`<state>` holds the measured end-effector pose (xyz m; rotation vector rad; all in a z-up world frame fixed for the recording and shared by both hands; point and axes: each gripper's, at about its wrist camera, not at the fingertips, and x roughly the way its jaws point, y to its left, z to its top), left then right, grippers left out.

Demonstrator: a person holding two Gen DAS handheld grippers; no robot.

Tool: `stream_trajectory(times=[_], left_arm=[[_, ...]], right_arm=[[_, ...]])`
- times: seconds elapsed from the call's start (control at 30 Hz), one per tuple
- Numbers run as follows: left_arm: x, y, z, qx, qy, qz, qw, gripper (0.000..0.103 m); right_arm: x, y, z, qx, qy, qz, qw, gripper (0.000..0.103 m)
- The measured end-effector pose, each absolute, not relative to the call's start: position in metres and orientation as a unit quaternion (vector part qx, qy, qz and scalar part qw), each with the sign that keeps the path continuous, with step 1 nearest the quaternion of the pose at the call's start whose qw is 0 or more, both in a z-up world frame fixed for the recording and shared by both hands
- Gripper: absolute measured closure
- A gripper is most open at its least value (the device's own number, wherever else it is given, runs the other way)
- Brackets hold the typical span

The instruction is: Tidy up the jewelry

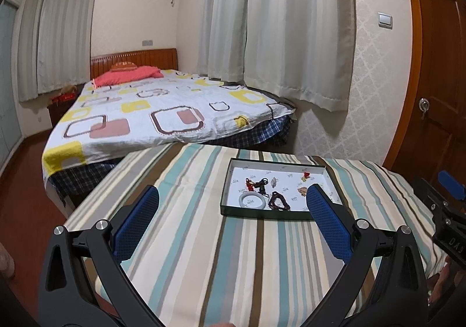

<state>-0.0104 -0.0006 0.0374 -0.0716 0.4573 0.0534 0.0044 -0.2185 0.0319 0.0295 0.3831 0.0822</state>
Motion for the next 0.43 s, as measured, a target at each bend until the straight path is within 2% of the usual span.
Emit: stream_trajectory(times=[0.23, 0.43], left_arm=[[-0.006, -0.001, 0.033, -0.019, 0.213, 0.034, 0.976, 0.004], [0.043, 0.013, 0.0, -0.02, 0.271, 0.043, 0.962, 0.004]], right_arm=[[0.009, -0.222, 0.028, 0.018, 0.194, 0.04, 0.98, 0.02], [0.042, -0.243, 0.002, 0.031, 0.214, 0.026, 0.976, 0.019]])
